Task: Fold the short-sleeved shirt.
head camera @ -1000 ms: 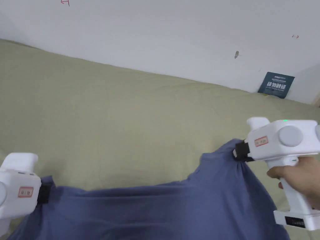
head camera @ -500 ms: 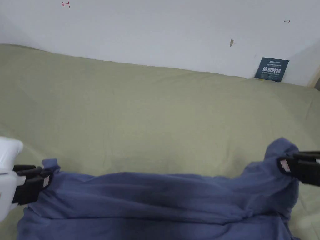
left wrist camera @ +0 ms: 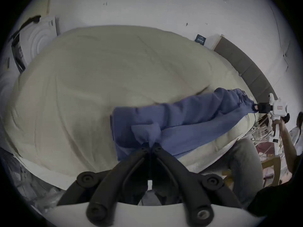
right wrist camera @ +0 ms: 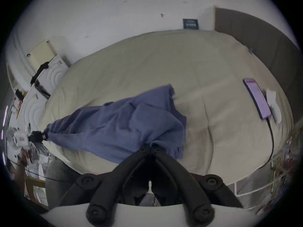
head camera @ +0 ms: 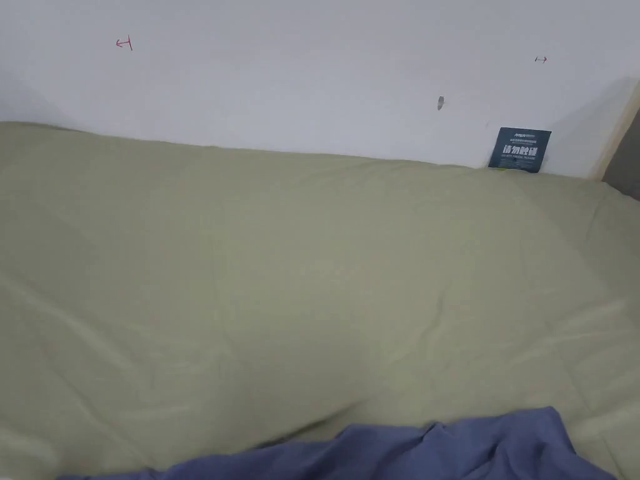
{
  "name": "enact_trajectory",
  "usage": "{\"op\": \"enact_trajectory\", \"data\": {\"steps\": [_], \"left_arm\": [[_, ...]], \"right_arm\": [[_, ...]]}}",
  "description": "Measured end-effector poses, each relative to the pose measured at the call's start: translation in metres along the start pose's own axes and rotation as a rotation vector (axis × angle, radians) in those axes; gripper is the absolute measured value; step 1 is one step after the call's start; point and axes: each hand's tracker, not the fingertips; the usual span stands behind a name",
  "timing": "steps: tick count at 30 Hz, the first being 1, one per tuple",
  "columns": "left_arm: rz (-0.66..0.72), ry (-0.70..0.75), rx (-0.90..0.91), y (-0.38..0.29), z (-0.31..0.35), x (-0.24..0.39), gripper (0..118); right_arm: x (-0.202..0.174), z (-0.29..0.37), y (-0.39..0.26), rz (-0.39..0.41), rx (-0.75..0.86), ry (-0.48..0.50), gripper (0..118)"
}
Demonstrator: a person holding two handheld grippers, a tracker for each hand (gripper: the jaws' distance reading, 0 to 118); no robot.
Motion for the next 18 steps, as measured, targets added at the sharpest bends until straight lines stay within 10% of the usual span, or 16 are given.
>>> {"op": "enact_trajectory", "data": {"steps": [4, 7, 15, 18], "left_arm": [[0.080, 0.014, -0.023, -0.008, -0.007, -0.007, 28], [0.170, -0.002, 0.042, -0.008, 0.018, -0.016, 70], [0.193, 0.065, 0.332, 0.045, 0.091, 0.047, 71], [0.120, 0.132, 0.360, 0.060, 0.078, 0.105, 45]], "right_arm": [[0.009, -0.007, -0.006, -0.100, -0.030, -0.036, 14], [0.011, 0.015, -0.004, -0.164, 0.022, 0.011, 79], [-0.056, 0.083, 0.037, -0.007, 0.230, -0.178, 77], [-0.108, 0.071, 0.042, 0.118, 0.234, -0.202, 36]]}}
